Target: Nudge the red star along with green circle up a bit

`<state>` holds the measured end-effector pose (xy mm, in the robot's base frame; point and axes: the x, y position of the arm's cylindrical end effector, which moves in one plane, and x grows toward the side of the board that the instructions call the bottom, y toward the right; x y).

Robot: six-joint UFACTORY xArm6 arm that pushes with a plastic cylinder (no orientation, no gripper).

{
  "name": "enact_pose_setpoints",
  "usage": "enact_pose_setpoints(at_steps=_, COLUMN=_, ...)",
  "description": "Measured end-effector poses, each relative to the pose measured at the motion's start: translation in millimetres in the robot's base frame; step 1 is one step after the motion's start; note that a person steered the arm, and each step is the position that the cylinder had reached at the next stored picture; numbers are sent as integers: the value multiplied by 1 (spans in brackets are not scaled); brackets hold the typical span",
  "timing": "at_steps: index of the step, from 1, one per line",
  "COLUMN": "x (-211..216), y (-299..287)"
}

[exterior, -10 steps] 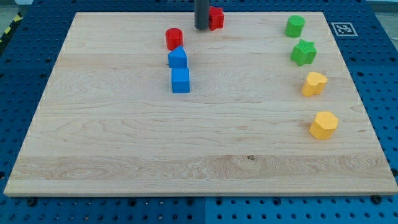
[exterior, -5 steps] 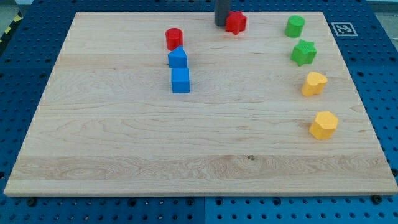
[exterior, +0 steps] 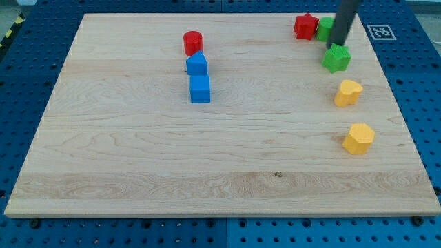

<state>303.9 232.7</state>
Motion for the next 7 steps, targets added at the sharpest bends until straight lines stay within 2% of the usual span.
enact_pose_setpoints(at_steps=1, x=0, y=13)
enact_pose_setpoints(at_steps=3, x=-10, y=-22)
enact_pose_setpoints(at_steps=6, x=-41, y=-21)
enact_pose_setpoints(at_steps=7, x=-35, y=-21)
